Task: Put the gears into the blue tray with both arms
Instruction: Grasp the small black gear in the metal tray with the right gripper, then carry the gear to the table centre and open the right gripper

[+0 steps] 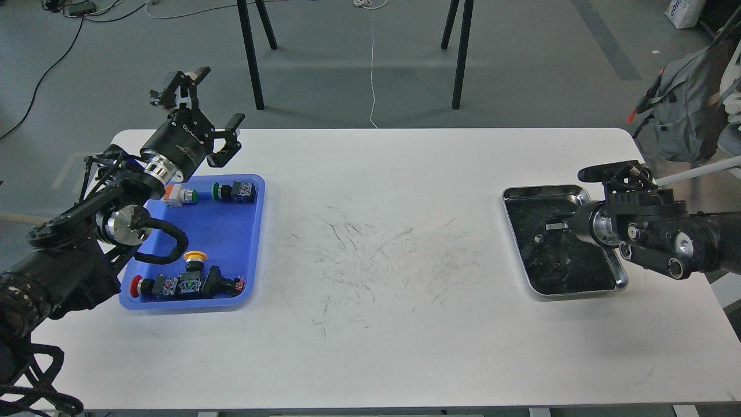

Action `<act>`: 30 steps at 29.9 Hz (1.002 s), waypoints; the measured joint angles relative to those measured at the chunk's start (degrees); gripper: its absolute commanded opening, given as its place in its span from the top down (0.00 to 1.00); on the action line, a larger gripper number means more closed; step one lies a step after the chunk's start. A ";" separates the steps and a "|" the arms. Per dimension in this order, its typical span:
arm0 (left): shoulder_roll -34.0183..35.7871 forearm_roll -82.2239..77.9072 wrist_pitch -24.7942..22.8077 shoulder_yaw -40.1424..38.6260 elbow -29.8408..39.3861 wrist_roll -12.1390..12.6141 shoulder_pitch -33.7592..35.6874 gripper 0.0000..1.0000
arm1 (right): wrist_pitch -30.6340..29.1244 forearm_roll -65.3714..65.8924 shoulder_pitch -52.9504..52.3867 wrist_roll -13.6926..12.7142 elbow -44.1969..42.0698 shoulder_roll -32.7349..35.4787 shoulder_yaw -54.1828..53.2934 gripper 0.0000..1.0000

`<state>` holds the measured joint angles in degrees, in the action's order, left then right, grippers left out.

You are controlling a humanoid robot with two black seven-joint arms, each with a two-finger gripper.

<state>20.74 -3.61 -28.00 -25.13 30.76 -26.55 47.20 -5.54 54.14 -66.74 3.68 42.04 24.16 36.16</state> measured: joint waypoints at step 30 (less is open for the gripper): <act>4.64 0.00 0.00 0.02 0.99 0.17 -0.83 0.00 | 0.59 -0.79 7.68 6.43 7.79 -9.32 -39.29 0.99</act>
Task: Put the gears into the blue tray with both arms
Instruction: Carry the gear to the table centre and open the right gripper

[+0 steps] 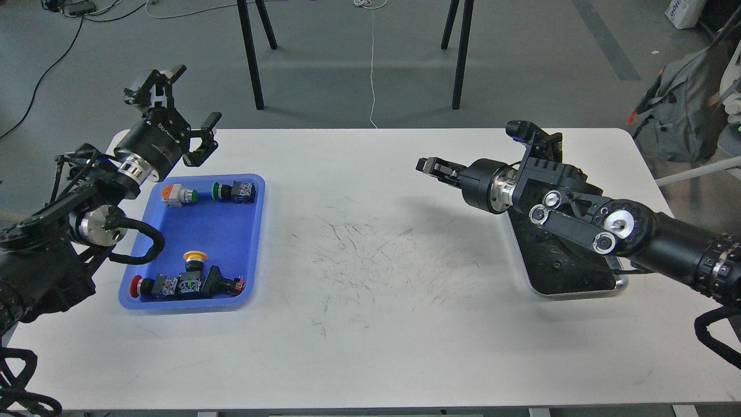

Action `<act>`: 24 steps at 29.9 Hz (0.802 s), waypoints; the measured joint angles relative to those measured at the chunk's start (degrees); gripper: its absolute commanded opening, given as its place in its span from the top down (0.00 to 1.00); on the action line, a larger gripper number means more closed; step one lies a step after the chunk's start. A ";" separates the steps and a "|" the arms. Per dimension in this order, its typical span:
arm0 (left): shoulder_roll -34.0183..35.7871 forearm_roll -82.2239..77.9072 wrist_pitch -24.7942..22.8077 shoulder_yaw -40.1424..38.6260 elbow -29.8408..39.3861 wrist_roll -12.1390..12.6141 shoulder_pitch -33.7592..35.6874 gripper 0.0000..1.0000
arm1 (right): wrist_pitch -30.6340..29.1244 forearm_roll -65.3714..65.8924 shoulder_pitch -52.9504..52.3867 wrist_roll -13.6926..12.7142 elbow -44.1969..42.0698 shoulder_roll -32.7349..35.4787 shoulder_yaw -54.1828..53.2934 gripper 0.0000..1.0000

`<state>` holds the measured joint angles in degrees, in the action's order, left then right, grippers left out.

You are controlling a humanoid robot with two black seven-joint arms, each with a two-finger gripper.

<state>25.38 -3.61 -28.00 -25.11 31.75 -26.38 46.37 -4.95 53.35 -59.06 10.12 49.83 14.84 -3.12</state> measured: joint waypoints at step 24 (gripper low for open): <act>3.71 0.00 0.00 -0.03 1.38 0.01 -1.12 0.00 | -9.84 0.41 6.29 10.18 2.36 -9.48 2.74 0.98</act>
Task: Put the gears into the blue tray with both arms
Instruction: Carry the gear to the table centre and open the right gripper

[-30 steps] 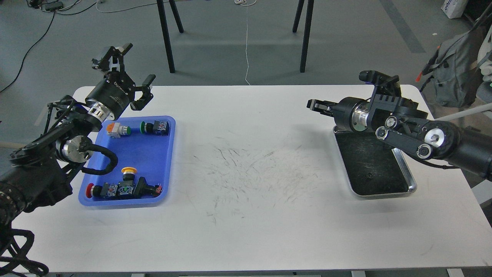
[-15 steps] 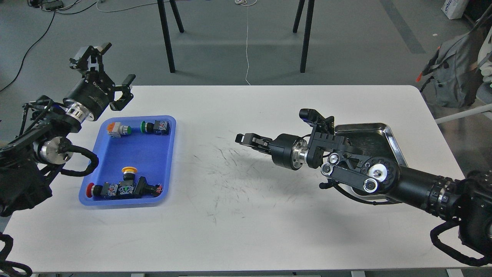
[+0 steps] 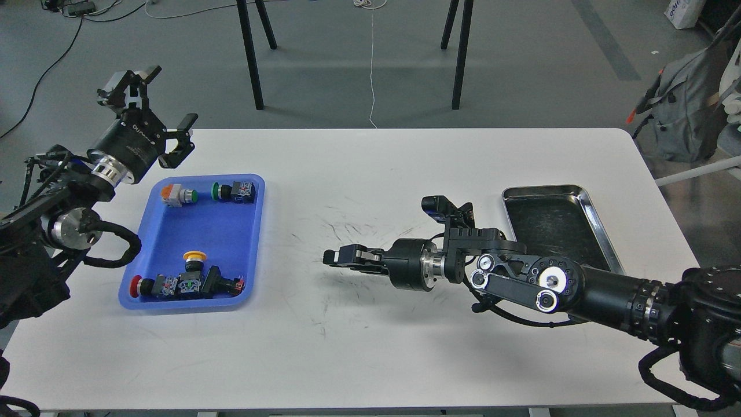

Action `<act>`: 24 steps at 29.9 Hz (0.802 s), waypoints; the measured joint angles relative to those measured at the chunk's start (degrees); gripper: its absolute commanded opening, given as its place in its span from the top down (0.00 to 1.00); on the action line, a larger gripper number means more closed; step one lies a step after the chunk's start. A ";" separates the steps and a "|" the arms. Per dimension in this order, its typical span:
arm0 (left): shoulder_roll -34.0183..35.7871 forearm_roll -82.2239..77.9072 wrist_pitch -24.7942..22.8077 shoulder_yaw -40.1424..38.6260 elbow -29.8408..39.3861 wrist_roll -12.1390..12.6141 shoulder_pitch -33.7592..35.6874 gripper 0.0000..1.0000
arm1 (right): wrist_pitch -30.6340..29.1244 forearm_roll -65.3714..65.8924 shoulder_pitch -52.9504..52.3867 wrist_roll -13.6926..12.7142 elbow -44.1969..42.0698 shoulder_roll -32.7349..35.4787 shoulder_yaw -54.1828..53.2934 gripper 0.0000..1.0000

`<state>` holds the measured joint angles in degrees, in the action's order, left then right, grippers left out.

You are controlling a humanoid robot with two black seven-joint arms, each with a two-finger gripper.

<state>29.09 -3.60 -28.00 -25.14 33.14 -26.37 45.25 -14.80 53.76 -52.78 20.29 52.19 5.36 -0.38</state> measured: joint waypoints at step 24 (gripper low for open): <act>0.44 0.00 0.00 0.00 0.00 0.00 -0.07 0.00 | -4.19 0.47 0.65 -0.28 -0.59 0.43 0.21 0.78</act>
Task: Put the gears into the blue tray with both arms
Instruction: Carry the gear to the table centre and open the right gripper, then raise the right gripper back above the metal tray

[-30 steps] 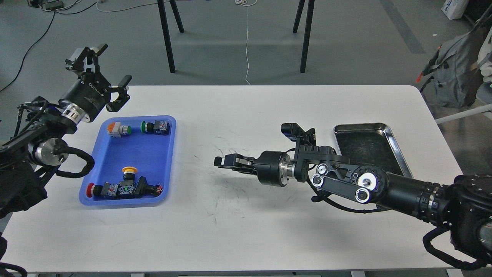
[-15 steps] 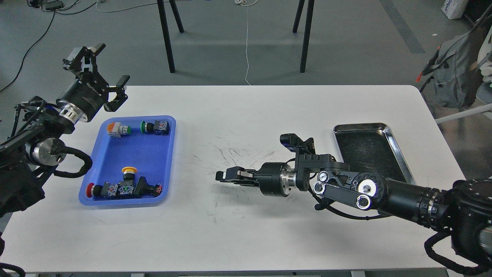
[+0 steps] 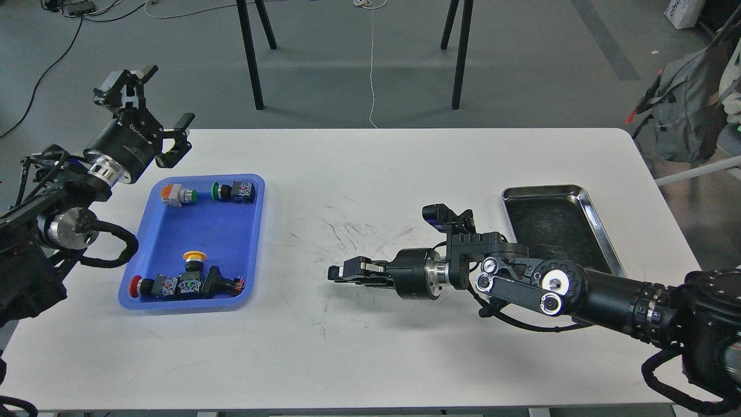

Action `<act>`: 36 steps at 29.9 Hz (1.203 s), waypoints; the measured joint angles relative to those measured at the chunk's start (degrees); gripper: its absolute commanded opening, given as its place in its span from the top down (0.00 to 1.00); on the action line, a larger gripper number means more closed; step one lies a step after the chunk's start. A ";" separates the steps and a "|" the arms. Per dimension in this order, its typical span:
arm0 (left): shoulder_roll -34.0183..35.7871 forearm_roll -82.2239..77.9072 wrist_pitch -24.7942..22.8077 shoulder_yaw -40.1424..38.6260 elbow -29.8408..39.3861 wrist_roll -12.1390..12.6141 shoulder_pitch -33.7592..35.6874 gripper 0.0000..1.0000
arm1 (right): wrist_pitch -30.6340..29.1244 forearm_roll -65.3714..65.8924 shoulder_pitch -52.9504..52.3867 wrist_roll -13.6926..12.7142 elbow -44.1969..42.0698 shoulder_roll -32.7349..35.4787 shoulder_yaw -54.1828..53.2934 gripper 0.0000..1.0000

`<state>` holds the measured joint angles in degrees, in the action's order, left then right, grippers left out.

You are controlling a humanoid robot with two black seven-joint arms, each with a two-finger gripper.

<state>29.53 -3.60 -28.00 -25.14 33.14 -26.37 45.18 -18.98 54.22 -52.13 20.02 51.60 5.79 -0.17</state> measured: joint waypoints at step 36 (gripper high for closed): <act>2.67 -0.20 0.00 2.97 5.74 2.40 0.34 0.00 | 0.19 -14.02 -5.04 -0.16 -0.79 11.56 -13.88 0.35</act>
<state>32.21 -3.81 -28.00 -22.17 38.88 -23.96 45.52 -18.79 40.20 -57.17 19.86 50.81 17.36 -14.05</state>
